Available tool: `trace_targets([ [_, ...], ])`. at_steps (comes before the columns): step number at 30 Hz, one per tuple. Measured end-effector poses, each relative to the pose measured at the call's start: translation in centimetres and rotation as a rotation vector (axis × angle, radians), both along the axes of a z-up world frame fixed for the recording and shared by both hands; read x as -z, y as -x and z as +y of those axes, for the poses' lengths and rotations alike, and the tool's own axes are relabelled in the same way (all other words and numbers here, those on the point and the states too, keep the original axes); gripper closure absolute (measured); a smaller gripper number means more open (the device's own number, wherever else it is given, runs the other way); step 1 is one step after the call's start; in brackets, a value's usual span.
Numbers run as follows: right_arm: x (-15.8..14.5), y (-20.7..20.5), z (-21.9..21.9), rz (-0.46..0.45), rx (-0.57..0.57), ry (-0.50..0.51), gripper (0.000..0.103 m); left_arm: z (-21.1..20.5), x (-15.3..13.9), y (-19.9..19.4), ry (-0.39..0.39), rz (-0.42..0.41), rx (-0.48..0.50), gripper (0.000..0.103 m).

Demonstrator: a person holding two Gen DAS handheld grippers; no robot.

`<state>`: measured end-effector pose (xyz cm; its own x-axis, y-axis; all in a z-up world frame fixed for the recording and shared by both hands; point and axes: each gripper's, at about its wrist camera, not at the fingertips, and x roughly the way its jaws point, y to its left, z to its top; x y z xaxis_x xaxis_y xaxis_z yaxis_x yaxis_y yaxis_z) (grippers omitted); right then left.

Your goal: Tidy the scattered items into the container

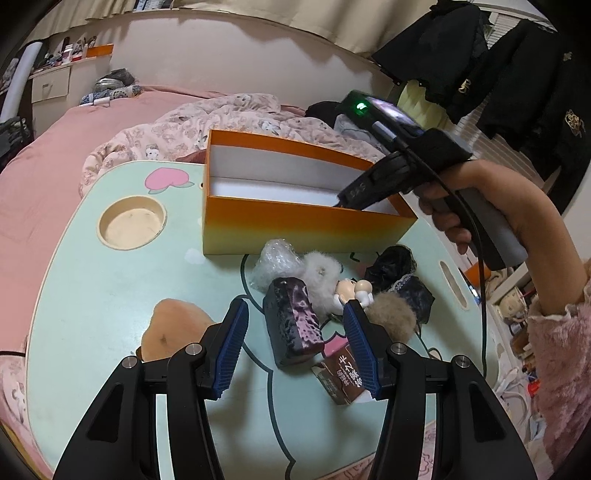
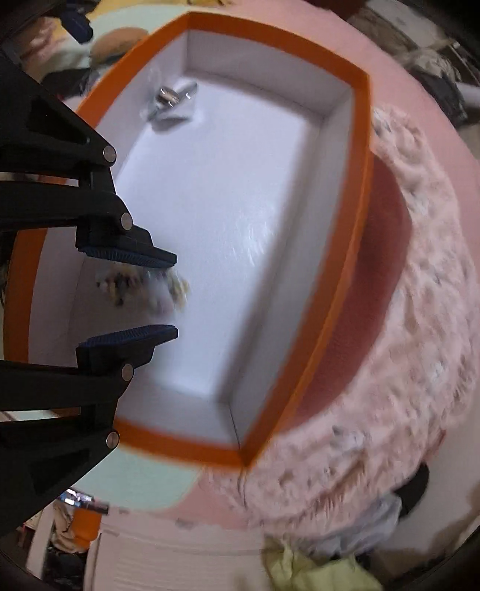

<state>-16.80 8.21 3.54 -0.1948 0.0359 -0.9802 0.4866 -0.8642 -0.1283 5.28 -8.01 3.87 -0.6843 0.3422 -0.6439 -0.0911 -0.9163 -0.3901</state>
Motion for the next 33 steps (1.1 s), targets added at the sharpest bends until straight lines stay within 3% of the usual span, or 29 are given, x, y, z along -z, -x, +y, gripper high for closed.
trace_targets([
  [1, -0.1, -0.2, -0.2, 0.003, -0.023, 0.013, 0.095, 0.0, -0.1, -0.1, -0.001, 0.002, 0.001, 0.049],
  [5, -1.2, -0.7, 0.0, 0.03, -0.019, 0.057, 0.095, -0.2, -0.2, -0.2, -0.003, 0.004, -0.007, 0.049],
  [10, -5.4, -2.3, 2.6, 0.132, 0.017, 0.246, 0.095, -0.7, -0.5, 0.1, 0.0, 0.002, -0.016, 0.049],
  [14, -9.3, -7.1, 4.8, 0.215, -0.011, 0.402, 0.095, -1.4, -2.5, 1.6, -0.034, -0.03, 0.01, 0.049],
  [17, -10.4, -11.8, 6.5, 0.274, -0.038, 0.465, 0.095, -1.4, -5.0, 4.2, -0.049, -0.088, 0.063, 0.049],
  [20, -8.8, -15.6, 7.7, 0.274, -0.053, 0.509, 0.094, -0.5, -6.1, 8.4, -0.035, -0.192, 0.116, 0.049],
  [23, -6.0, -18.5, 8.1, 0.267, -0.037, 0.497, 0.094, 1.3, -5.4, 13.0, 0.089, -0.33, 0.092, 0.049],
  [27, -2.4, -19.6, 8.4, 0.263, 0.02, 0.462, 0.094, 3.6, -4.2, 16.4, 0.208, -0.369, 0.047, 0.049],
  [33, -1.1, -19.5, 8.7, 0.267, 0.032, 0.529, 0.094, 4.9, -1.4, 18.3, 0.237, -0.439, -0.007, 0.049],
])
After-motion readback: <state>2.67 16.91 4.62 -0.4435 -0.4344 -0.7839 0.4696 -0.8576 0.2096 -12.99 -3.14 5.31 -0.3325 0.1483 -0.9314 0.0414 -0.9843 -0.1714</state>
